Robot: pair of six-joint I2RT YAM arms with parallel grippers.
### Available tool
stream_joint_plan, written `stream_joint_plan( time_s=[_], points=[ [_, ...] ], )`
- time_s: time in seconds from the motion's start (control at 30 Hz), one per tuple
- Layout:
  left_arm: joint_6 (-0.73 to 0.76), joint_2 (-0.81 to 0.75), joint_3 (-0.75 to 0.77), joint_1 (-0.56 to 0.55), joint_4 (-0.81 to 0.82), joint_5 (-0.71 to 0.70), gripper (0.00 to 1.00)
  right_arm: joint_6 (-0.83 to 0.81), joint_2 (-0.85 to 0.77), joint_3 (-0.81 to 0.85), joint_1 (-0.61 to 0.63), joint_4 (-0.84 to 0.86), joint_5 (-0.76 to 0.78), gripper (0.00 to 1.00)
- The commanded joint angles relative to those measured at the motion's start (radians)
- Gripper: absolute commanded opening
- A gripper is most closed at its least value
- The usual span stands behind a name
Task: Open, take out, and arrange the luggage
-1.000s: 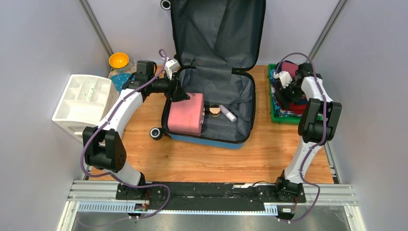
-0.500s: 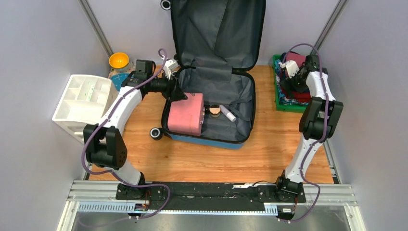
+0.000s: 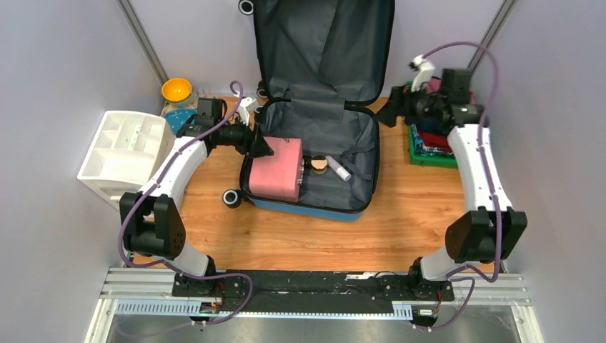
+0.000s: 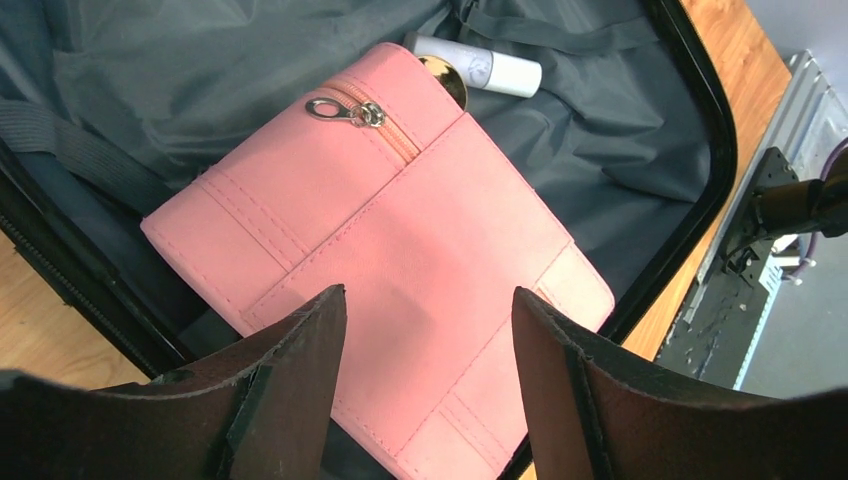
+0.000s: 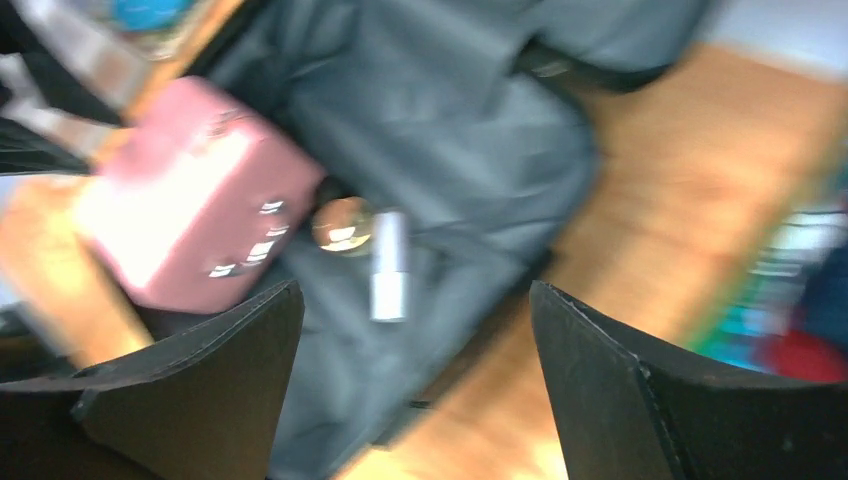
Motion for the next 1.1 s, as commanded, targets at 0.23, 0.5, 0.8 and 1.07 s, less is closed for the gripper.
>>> stream_joint_plan(
  time_s=[0.23, 0.5, 0.8, 1.07],
  points=[
    [-0.016, -0.049, -0.022, 0.008, 0.024, 0.127, 0.63, 0.744, 0.177, -0.399, 0.321, 0.681, -0.398, 0.91],
    [0.018, -0.037, -0.028, -0.016, -0.021, 0.112, 0.56, 1.016, 0.295, -0.559, 0.426, 1.123, -0.332, 0.93],
    [0.040, -0.009, -0.005, -0.019, -0.057, 0.081, 0.46, 0.884, 0.365, -0.505, 0.451, 0.833, -0.150, 0.46],
    [0.049, 0.017, -0.006, -0.022, -0.056, 0.066, 0.44, 0.973, 0.421, -0.562, 0.502, 0.956, -0.182, 0.28]
  ],
)
